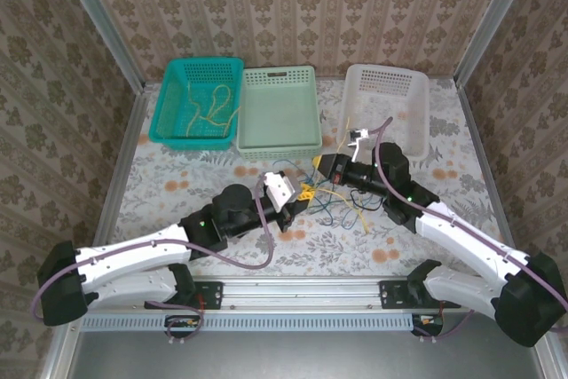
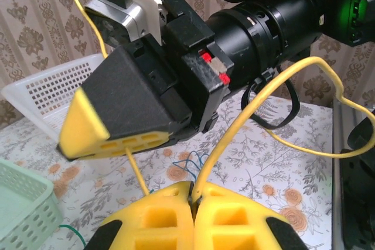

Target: Untangle the cables

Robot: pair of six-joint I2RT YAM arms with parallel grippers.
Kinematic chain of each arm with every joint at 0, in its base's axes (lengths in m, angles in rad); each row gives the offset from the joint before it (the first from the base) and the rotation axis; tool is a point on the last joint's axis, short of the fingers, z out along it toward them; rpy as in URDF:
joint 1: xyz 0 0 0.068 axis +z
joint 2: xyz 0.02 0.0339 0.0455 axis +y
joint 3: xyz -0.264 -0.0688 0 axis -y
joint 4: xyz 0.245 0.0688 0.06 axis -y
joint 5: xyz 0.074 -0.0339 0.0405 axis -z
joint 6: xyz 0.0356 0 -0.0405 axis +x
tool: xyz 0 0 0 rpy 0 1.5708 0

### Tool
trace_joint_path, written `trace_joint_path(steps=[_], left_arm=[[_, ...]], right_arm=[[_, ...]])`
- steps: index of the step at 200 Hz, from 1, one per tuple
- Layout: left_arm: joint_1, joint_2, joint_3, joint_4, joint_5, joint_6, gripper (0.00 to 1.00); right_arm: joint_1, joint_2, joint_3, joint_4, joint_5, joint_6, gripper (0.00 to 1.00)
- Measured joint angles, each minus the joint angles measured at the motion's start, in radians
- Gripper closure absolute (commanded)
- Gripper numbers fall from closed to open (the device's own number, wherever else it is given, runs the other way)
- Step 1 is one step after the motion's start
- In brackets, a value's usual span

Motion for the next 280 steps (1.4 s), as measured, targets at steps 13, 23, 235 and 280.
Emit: trace_joint_path(steps=[13, 23, 235, 280], left_arm=[[-0.001, -0.011, -0.004, 0.0, -0.003, 0.006, 0.99], [-0.004, -0.023, -0.013, 0.002, -0.007, 0.007, 0.99], [0.025, -0.095, -0.142, 0.093, -0.156, -0.383, 0.16], [0.042, 0.103, -0.158, 0.324, -0.065, -0.662, 0.16]], right_arm=[[-0.02, -0.023, 0.0, -0.025, -0.011, 0.004, 1.0], [-0.032, -0.044, 0.0, -0.044, -0.024, 0.004, 1.0], [0.161, -0.18, 0.119, -0.432, 0.517, -0.528, 1.0], [0.246, -0.178, 0.106, -0.344, 0.757, -0.634, 1.0]])
